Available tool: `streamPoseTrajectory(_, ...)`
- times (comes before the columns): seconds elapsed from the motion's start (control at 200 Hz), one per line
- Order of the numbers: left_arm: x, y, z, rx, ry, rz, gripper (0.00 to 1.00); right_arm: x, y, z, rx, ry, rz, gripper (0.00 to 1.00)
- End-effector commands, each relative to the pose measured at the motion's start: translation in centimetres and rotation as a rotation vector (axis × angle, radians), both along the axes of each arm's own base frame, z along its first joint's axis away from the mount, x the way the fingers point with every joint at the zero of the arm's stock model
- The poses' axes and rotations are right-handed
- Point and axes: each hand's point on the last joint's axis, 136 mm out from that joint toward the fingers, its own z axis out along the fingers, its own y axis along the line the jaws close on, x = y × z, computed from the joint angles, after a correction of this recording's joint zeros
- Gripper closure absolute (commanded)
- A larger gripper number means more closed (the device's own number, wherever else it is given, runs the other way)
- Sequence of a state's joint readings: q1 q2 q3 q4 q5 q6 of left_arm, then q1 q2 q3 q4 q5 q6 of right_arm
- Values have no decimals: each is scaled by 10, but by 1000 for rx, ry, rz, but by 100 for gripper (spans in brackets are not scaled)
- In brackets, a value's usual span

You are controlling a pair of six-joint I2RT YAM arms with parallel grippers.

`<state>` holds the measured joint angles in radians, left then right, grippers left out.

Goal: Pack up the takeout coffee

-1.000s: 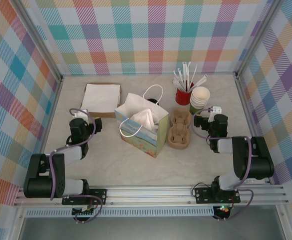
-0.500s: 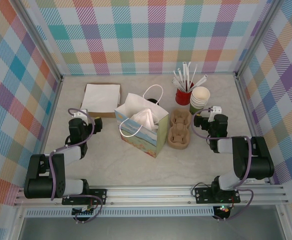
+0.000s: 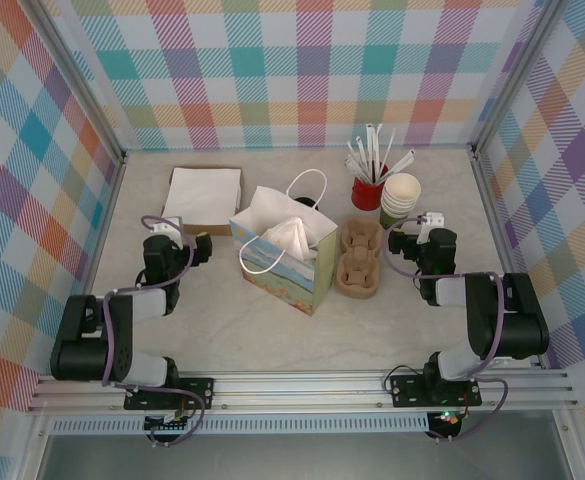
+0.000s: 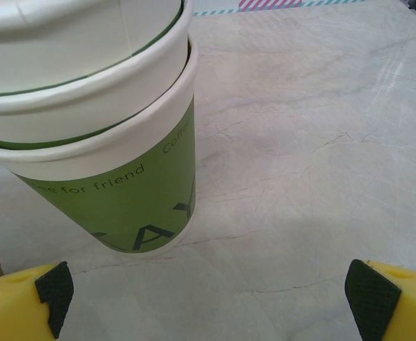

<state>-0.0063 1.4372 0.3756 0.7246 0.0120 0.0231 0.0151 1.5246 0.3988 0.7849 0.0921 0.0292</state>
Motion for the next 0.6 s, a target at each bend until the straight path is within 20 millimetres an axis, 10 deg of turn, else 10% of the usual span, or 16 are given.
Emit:
streamPoseTrajectory(0.0, 11, -18, -2, 3, -30, -78, 0, 5, 4, 10, 15, -42, 17, 0)
streamPoseTrajectory(0.595, 18, -11, -11, 15, 1, -27, 0, 5, 5, 10, 12, -40, 21, 0)
